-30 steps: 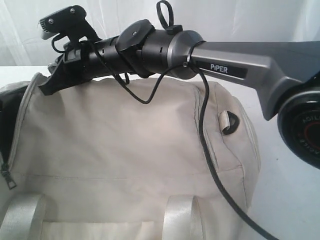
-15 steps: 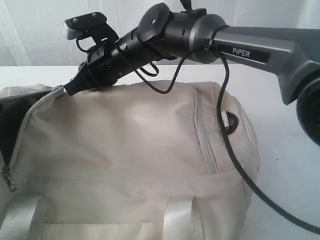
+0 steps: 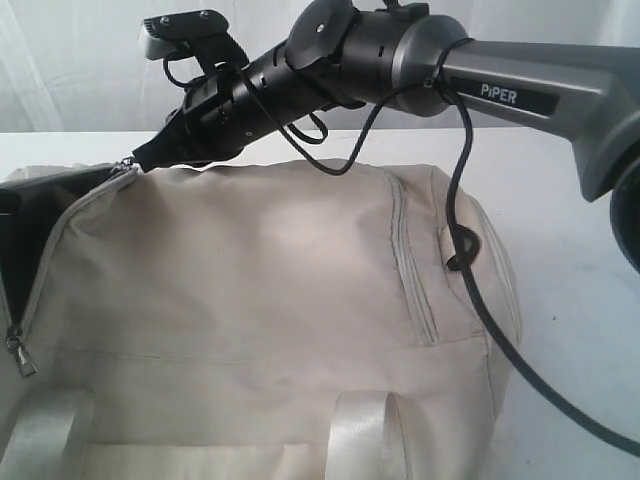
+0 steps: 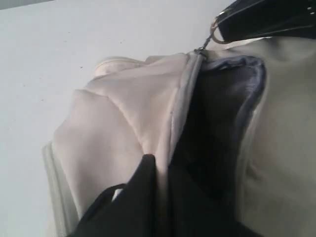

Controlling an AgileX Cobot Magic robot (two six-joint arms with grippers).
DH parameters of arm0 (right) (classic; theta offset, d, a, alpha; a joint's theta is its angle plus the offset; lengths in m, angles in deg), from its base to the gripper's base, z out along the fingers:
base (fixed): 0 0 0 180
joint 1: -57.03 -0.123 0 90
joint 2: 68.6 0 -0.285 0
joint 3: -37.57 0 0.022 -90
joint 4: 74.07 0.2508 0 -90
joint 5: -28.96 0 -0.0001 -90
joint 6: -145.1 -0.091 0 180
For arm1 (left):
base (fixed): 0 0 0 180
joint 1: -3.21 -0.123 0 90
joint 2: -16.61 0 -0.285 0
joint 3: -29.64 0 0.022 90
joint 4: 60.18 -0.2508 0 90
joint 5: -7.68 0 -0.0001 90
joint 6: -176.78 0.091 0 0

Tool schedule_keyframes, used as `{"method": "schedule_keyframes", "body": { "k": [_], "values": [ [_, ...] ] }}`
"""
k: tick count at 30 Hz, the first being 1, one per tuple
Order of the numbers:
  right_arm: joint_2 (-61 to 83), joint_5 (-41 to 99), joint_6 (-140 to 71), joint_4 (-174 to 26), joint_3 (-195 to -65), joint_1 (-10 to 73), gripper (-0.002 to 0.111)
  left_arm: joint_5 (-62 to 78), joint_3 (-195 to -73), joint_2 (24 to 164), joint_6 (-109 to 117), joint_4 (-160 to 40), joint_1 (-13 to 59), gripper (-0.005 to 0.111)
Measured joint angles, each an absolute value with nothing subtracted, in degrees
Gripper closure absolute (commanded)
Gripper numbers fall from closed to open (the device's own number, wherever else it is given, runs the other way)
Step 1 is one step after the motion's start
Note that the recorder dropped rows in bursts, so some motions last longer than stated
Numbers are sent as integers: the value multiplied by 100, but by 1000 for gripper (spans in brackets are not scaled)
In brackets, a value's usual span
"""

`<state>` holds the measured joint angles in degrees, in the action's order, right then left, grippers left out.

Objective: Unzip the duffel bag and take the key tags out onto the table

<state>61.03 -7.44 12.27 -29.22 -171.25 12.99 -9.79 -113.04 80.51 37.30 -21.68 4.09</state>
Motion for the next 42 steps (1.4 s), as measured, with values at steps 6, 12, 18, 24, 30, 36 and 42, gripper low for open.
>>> {"method": "schedule_keyframes", "body": {
  "k": [6, 12, 18, 24, 30, 36, 42],
  "values": [
    [6103, -567, 1416, -2900, -17164, 1299, 108, -1459, -11591, 8051, 4634, -1784, 458, 69],
    [6103, -276, 1553, -2934, -17344, 1345, 108, -1769, -11689, 8015, 5274, -1559, 458, 39],
    [6103, -344, 1563, -2921, -17599, 1345, 108, -2067, -11689, 8015, 6761, -186, 458, 39],
    [6103, -513, 1563, -2794, -17634, 1345, 108, -2116, -11689, 8057, 9262, 1502, 458, 39],
    [6091, -754, 1563, -2781, -17634, 1358, 108, -2093, -11689, 8569, 10103, 2005, 458, 41],
    [5984, -818, 1563, -2769, -17634, 1358, 108, -1851, -11698, 8994, 10328, 2059, 458, 43],
    [5973, -826, 1563, -2769, -17634, 1358, 108, -1873, -11698, 9265, 10375, 2094, 458, 43]
  ]
}}
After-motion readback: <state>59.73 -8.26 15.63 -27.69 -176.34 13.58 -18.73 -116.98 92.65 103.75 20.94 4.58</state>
